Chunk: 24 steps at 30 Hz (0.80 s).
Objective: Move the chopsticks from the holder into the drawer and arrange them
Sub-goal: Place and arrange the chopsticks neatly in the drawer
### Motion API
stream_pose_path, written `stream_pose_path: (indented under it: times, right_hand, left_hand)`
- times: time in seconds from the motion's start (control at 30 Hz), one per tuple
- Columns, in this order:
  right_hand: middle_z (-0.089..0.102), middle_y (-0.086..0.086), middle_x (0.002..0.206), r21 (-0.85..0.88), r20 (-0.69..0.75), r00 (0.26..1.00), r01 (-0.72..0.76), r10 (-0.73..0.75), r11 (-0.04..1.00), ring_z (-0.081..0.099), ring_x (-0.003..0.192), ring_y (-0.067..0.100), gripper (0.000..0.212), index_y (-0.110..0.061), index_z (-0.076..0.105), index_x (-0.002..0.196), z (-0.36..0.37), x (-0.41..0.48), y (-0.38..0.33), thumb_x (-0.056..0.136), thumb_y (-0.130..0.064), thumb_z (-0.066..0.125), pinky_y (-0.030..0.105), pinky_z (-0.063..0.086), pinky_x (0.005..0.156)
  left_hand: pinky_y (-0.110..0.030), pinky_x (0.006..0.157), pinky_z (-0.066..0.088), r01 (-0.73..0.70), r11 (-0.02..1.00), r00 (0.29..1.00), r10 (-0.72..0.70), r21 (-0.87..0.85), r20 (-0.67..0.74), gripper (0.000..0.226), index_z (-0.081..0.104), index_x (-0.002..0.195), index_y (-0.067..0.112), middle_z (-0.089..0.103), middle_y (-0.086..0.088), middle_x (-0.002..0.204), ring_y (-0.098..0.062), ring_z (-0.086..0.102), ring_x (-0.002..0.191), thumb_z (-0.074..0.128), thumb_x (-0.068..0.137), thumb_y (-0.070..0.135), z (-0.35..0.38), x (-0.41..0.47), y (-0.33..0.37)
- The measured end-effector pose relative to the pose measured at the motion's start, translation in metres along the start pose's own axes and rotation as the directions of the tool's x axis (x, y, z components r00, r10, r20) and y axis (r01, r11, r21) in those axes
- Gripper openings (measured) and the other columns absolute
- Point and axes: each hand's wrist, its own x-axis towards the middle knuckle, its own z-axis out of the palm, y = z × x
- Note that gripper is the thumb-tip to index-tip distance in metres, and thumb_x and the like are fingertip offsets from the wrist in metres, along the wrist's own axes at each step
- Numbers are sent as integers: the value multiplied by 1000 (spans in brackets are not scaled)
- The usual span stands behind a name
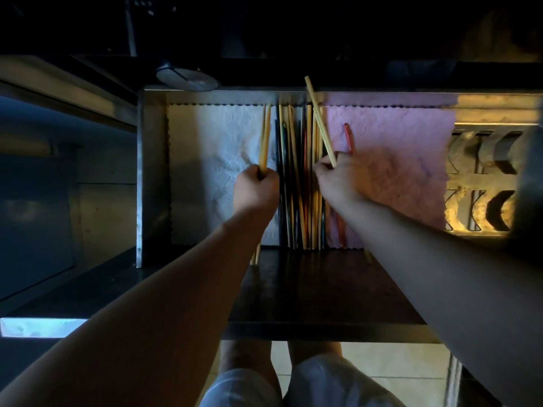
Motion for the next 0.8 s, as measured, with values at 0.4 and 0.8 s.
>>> stream_pose_path:
  times: [0.4, 0.8]
  right_hand:
    - [68, 15, 103, -50, -48, 998, -50, 47, 997, 65, 96, 31, 27, -7, 66, 103, -12, -9, 4, 92, -30, 56, 26, 42, 74]
    - [71, 10, 98, -32, -90, 996, -13, 10, 999, 67, 94, 27, 26, -13, 72, 103, -3, -10, 3, 89, -33, 62, 29, 52, 80]
  left_hand:
    - [-36, 68, 58, -24, 953, 1000, 19, 302, 21, 22, 65, 90, 8, 65, -6, 82, -28, 65, 74, 64, 80, 28, 34, -5, 9]
    - [-30, 69, 42, -45, 984, 998, 53, 174, -41, 22, 61, 96, 8, 60, -8, 85, -29, 57, 79, 50, 93, 27, 0, -2, 1]
